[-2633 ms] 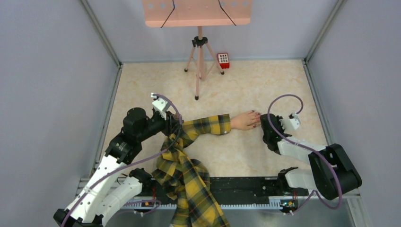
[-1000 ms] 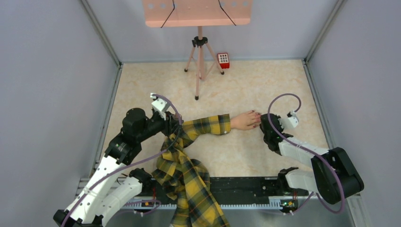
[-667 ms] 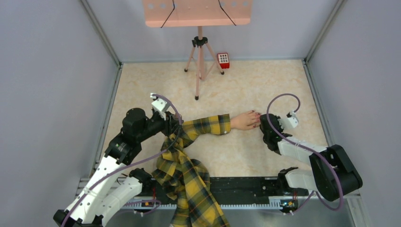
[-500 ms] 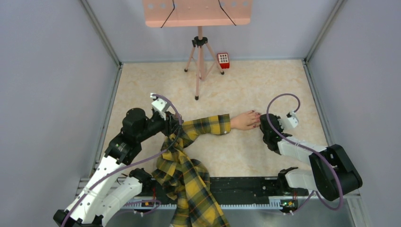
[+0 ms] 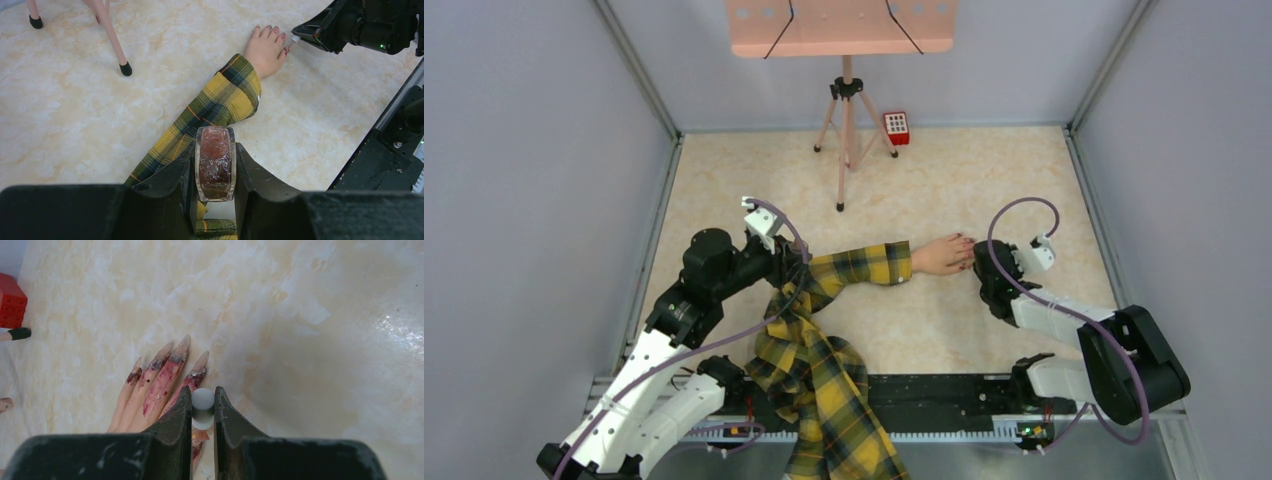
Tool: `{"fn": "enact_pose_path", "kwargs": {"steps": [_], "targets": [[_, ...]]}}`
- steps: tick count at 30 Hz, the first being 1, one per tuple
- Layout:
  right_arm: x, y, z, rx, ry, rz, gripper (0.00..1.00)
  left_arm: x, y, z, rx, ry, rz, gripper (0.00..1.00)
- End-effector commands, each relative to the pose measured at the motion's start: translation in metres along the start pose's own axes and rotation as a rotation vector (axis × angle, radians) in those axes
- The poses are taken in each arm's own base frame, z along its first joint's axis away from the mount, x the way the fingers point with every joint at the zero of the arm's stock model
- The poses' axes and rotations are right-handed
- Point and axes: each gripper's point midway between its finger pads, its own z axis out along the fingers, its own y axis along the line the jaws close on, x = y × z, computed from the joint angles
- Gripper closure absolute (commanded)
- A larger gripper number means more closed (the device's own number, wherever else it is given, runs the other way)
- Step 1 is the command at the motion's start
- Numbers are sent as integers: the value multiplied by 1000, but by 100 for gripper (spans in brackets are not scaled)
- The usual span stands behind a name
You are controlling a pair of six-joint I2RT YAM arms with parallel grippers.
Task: Paint the nails
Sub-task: Paint the nail polish on the nail.
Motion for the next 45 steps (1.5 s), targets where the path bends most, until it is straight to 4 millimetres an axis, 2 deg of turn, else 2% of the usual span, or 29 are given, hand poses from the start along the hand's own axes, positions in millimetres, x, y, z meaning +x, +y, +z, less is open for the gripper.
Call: {"fn": "enact_pose_path", "kwargs": {"steps": [1,16,33,45], "targets": [[-13,31,-2,-60,-40,49,100,-22,-1,-4,-4,-70,23,100],[-20,28,-5,-56,-69,56,100,-22,-1,-4,-2,-71,22,100],[-15,30,0,-63,-62,57,100,-22,0,-4,-7,-70,23,100],[-16,22,3,-31,-82,42,100,-22,0,-4,-8,-69,23,100]]}}
